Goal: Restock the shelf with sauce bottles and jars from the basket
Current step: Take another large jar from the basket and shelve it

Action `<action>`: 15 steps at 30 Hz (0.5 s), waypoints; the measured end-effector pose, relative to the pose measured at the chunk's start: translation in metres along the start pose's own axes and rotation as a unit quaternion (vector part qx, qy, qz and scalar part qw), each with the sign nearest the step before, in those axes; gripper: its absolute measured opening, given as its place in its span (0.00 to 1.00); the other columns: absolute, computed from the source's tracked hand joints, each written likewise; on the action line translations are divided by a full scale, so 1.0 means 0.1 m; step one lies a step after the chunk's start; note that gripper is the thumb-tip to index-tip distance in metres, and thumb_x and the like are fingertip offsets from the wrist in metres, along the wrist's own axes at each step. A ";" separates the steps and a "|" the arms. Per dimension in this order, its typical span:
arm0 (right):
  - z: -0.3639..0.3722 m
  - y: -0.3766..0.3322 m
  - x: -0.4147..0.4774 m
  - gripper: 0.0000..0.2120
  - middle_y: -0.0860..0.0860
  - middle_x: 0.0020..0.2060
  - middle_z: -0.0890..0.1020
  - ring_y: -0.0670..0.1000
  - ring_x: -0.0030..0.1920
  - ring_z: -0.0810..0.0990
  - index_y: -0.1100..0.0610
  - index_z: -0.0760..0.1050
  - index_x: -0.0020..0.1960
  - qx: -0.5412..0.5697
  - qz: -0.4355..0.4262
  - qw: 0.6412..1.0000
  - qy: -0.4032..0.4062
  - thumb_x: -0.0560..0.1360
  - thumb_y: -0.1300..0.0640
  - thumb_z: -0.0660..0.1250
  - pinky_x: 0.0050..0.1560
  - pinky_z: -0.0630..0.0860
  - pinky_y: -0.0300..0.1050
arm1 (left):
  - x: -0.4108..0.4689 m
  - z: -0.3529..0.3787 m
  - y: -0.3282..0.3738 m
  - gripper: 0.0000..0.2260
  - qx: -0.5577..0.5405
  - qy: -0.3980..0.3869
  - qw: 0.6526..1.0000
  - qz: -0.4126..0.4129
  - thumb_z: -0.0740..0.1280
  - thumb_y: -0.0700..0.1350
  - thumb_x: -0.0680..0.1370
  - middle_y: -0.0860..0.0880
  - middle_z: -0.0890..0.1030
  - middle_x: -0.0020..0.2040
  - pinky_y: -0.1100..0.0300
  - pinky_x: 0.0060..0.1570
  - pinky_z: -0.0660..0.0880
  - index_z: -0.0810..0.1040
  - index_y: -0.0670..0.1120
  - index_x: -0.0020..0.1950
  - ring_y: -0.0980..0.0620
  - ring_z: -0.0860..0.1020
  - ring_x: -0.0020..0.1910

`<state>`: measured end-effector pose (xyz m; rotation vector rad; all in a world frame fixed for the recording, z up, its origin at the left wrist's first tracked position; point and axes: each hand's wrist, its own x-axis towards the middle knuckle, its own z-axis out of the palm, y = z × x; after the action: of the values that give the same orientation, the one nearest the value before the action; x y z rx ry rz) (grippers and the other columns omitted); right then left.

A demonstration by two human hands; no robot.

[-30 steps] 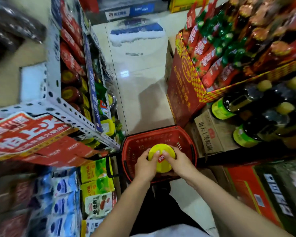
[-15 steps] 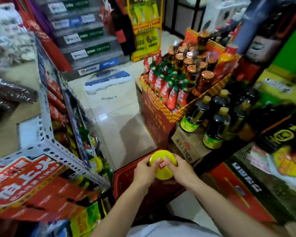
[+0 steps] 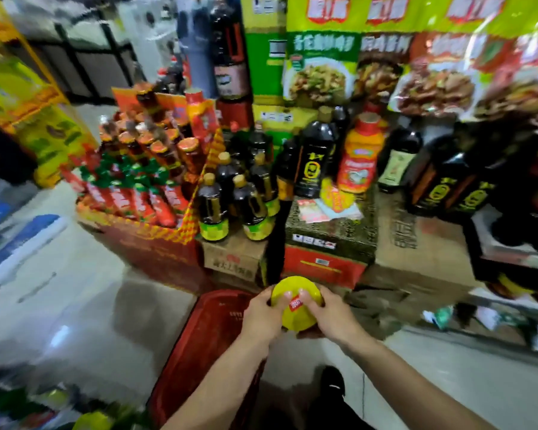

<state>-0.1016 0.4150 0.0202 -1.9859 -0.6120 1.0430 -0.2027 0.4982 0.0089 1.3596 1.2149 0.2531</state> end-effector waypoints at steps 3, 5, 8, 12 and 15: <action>-0.36 0.19 -0.15 0.19 0.55 0.54 0.78 0.58 0.46 0.82 0.53 0.71 0.62 0.120 0.039 0.990 0.057 0.74 0.46 0.65 0.38 0.81 0.58 | -0.06 0.41 0.15 0.13 0.023 -0.057 0.998 0.013 0.66 0.51 0.75 0.43 0.81 0.55 0.44 0.54 0.76 0.77 0.49 0.58 0.42 0.79 0.54; -0.63 0.33 -0.26 0.20 0.56 0.53 0.78 0.57 0.44 0.82 0.54 0.71 0.62 0.160 0.048 0.982 0.090 0.73 0.47 0.66 0.35 0.81 0.57 | -0.11 0.72 0.25 0.13 0.040 -0.089 0.995 0.027 0.67 0.51 0.75 0.44 0.81 0.55 0.43 0.54 0.76 0.77 0.50 0.58 0.42 0.78 0.55; -1.03 0.52 -0.38 0.22 0.58 0.54 0.78 0.59 0.48 0.82 0.55 0.71 0.63 0.171 0.044 0.975 0.134 0.73 0.46 0.67 0.40 0.81 0.60 | -0.20 1.16 0.39 0.09 0.051 -0.132 0.988 0.055 0.67 0.49 0.75 0.43 0.81 0.53 0.42 0.50 0.78 0.78 0.51 0.54 0.41 0.79 0.53; -1.63 0.82 -0.52 0.19 0.58 0.55 0.79 0.61 0.56 0.79 0.55 0.72 0.62 0.124 0.033 0.976 0.176 0.75 0.46 0.63 0.55 0.76 0.60 | -0.32 1.83 0.54 0.12 0.083 -0.179 0.977 0.082 0.66 0.48 0.76 0.41 0.81 0.53 0.43 0.53 0.76 0.78 0.45 0.57 0.41 0.79 0.53; -2.11 1.11 -0.65 0.19 0.60 0.54 0.80 0.61 0.56 0.79 0.58 0.73 0.60 0.136 0.037 0.964 0.224 0.75 0.47 0.65 0.54 0.76 0.62 | -0.44 2.43 0.64 0.14 0.113 -0.196 0.970 0.091 0.66 0.48 0.76 0.41 0.81 0.53 0.44 0.51 0.77 0.77 0.44 0.59 0.42 0.79 0.52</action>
<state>0.0453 0.2168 0.0309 -1.9189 -0.1413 0.6420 -0.0044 0.3389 0.0255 1.6309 0.8061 -0.0302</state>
